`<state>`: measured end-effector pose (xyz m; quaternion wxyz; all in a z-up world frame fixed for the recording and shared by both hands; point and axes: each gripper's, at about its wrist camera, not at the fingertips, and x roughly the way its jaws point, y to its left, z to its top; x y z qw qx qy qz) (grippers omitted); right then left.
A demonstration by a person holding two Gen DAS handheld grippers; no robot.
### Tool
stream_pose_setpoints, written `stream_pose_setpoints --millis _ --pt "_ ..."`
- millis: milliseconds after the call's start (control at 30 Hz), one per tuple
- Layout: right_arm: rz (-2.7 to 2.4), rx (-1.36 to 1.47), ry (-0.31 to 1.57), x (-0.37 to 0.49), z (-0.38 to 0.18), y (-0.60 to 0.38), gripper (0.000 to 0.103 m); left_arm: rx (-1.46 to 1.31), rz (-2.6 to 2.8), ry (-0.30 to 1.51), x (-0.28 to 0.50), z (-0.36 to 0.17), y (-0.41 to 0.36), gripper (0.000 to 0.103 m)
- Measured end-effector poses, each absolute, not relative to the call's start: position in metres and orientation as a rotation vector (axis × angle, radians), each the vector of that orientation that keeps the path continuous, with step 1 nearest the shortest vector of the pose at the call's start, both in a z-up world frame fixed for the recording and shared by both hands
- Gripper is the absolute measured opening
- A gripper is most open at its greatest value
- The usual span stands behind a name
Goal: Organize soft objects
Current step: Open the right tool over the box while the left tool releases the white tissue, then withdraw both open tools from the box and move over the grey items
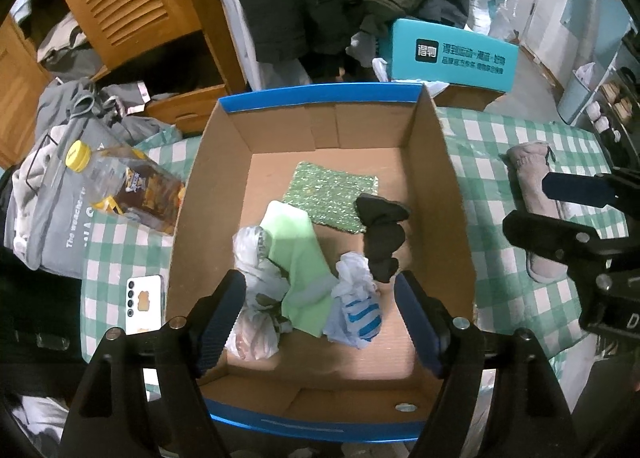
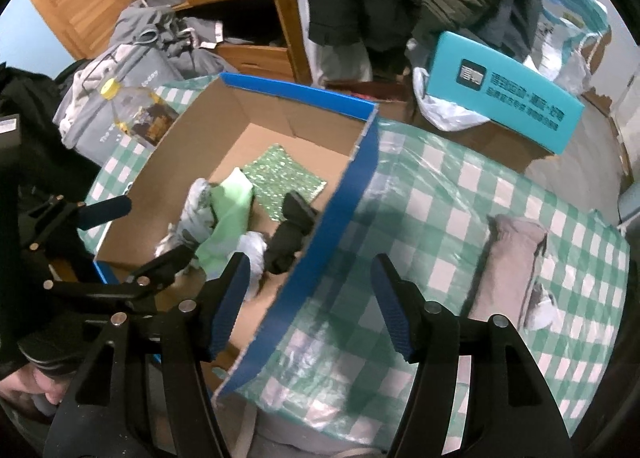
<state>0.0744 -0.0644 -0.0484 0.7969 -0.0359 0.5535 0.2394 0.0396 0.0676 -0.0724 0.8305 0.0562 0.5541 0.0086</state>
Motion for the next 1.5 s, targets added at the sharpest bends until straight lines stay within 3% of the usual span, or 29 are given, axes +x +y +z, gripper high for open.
stream_pose_setpoints --millis 1500 --pt "0.231 0.02 1.221 0.06 -0.079 -0.247 0.065 0.27 -0.108 1.245 0.055 -0.094 -0.076 0.081"
